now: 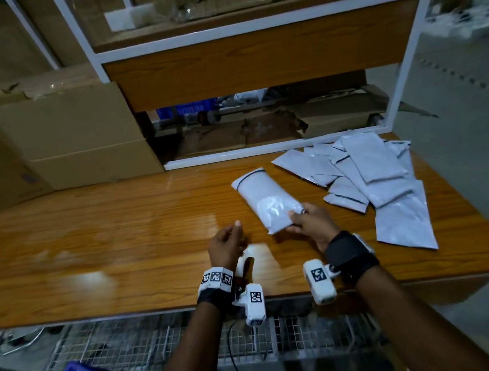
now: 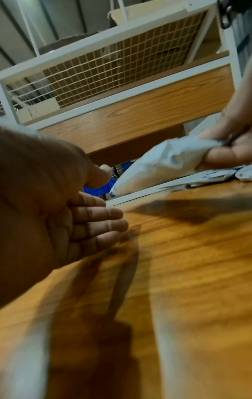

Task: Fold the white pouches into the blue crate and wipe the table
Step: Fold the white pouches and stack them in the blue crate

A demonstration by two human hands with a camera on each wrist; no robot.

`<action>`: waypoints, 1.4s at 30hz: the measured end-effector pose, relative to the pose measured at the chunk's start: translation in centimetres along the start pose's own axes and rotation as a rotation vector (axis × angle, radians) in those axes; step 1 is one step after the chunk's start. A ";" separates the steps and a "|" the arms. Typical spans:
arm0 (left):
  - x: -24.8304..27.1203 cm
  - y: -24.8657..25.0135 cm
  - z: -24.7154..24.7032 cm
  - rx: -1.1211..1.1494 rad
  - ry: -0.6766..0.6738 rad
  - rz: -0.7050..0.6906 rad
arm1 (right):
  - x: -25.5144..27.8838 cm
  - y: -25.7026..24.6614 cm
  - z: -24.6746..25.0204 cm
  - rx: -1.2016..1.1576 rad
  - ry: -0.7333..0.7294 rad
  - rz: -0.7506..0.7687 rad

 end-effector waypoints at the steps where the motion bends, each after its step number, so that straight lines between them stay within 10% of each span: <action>1: 0.0 0.1 -0.6 0.034 -0.052 0.035 | 0.3 1.3 -1.1 0.003 -0.034 -0.041; 9: -1.1 -1.3 0.4 -0.266 0.000 0.185 | 2.1 5.0 -3.0 0.290 -0.148 -0.141; 20: -2.2 -3.3 0.6 -0.234 -0.044 0.307 | -3.0 -12.1 13.4 0.765 0.532 0.396; 27: -1.9 -3.1 0.7 -0.178 -0.039 0.321 | -9.8 -11.9 21.5 1.157 0.513 -0.078; 35: -1.8 -3.3 1.1 -0.149 0.001 0.335 | -9.3 -9.9 17.4 1.137 0.454 0.004; 42: -1.3 -2.8 4.0 -0.208 0.034 0.339 | -5.5 -9.2 4.2 1.350 0.303 0.434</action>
Point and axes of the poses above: each hand's wrist, its own x-axis away from the middle knuckle, its own z-axis out of the back of the hand, y = z × x, the point moved 10 cm from there along -x, towards the middle knuckle, and after that the axes turned 7 degrees about -x, right-handed, at the moved point
